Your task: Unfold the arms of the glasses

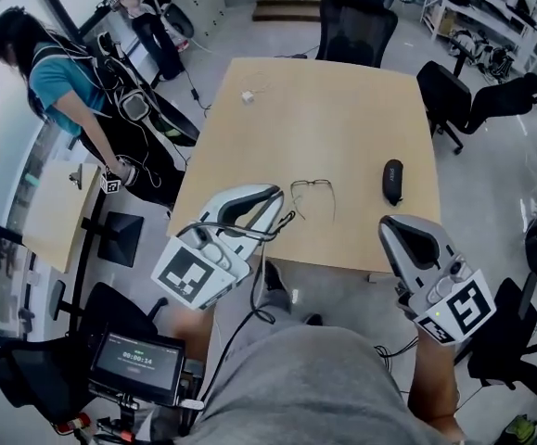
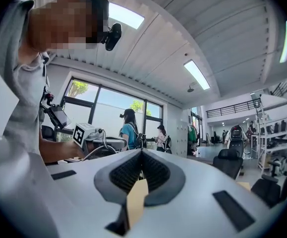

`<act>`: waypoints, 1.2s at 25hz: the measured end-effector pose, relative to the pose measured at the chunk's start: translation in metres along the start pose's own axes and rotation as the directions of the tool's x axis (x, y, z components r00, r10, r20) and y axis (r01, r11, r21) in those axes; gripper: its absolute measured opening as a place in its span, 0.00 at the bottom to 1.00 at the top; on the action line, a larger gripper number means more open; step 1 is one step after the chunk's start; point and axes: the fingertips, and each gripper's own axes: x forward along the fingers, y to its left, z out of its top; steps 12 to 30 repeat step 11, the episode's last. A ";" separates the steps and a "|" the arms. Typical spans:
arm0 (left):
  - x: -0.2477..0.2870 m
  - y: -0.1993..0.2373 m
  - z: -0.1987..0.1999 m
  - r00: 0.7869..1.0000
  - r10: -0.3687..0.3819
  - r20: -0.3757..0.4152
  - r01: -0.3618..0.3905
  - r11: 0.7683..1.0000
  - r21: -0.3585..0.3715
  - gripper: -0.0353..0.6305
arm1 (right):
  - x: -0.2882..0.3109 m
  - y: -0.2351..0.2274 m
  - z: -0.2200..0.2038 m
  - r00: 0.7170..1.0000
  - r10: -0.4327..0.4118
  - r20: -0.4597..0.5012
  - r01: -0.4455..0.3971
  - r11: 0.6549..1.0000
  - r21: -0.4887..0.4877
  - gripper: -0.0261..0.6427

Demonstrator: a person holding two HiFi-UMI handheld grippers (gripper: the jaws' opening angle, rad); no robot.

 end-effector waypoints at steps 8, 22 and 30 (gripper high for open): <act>-0.038 -0.023 0.038 0.999 0.038 0.007 -0.038 0.999 0.006 0.09 | -0.018 0.036 0.016 1.000 0.014 -0.015 -0.014 1.000 -0.018 0.05; -0.056 -0.027 0.047 0.999 0.047 0.009 -0.047 0.999 0.016 0.09 | -0.020 0.052 0.022 0.999 0.010 -0.031 -0.011 0.999 -0.034 0.05; -0.056 -0.027 0.047 0.999 0.047 0.009 -0.047 0.999 0.016 0.09 | -0.020 0.052 0.022 0.999 0.010 -0.031 -0.011 0.999 -0.034 0.05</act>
